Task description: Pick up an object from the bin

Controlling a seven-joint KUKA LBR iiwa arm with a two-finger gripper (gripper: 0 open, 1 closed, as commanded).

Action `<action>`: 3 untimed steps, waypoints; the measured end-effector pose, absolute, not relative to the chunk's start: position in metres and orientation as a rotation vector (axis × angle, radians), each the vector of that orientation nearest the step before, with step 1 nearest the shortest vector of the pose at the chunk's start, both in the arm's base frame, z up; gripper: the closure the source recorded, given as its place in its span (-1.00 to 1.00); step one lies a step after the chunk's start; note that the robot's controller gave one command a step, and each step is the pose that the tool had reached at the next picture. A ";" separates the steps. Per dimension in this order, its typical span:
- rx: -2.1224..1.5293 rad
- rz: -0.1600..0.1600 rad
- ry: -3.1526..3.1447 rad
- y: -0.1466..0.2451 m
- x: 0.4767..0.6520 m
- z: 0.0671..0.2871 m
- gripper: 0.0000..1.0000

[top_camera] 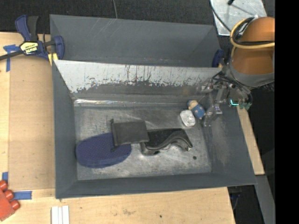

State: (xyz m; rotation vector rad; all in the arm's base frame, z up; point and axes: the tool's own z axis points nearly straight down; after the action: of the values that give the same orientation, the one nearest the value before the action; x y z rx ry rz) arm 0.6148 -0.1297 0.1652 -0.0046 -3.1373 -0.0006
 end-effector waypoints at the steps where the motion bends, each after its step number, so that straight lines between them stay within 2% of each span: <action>1: -0.170 -0.001 -3.135 -0.101 0.589 0.093 -1.00; 2: 0.223 0.001 -3.139 -0.118 0.619 0.073 -1.00; 3: 0.223 0.002 -3.150 -0.117 0.622 0.075 1.00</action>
Offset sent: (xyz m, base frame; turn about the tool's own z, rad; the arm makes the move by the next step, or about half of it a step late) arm -0.0248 0.0278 -0.0692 0.1062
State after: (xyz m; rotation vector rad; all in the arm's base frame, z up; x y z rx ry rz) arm 0.6218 -0.1175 0.0754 0.2234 -3.1503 0.0020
